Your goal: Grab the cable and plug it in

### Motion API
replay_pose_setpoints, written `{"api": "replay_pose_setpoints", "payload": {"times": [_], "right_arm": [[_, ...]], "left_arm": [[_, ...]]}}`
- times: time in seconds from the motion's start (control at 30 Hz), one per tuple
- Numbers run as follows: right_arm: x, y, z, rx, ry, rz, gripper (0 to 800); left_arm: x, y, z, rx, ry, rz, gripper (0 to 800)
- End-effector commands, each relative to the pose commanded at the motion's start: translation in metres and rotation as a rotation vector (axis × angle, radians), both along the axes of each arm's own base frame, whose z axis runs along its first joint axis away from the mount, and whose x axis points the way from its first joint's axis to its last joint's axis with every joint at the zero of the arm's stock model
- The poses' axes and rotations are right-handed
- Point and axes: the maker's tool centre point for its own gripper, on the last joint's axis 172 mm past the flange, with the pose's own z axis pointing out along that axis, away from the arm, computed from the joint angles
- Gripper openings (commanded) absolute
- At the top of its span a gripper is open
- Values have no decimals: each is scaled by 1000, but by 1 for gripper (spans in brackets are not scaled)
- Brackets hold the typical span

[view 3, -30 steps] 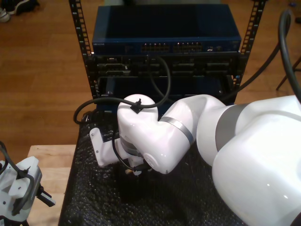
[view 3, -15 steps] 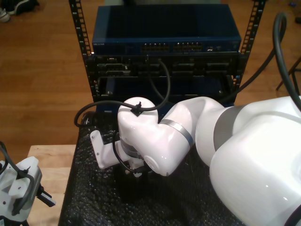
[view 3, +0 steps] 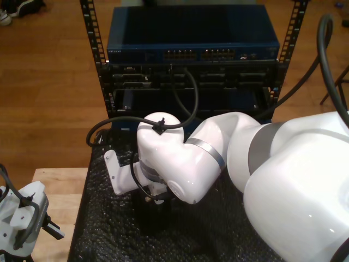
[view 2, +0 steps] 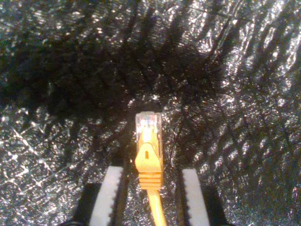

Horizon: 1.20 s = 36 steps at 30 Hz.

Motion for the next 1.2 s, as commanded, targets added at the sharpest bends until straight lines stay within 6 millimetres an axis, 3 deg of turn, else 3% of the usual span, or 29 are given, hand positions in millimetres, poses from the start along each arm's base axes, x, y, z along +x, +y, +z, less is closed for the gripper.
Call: {"api": "replay_pose_setpoints", "payload": {"times": [0.37,0.77,0.93,1.2], "right_arm": [[-2,-2,-2,-7,2,4,244],[-1,-2,-2,-8,-1,7,180],[-1,-2,-2,-8,-1,7,142],[0,-1,2,-3,-5,2,14]], "left_arm": [[0,0,0,0,-1,-1,800],[0,0,0,-1,1,0,800],[0,0,0,-1,0,-2,800],[0,0,0,0,-1,-1,800]]}}
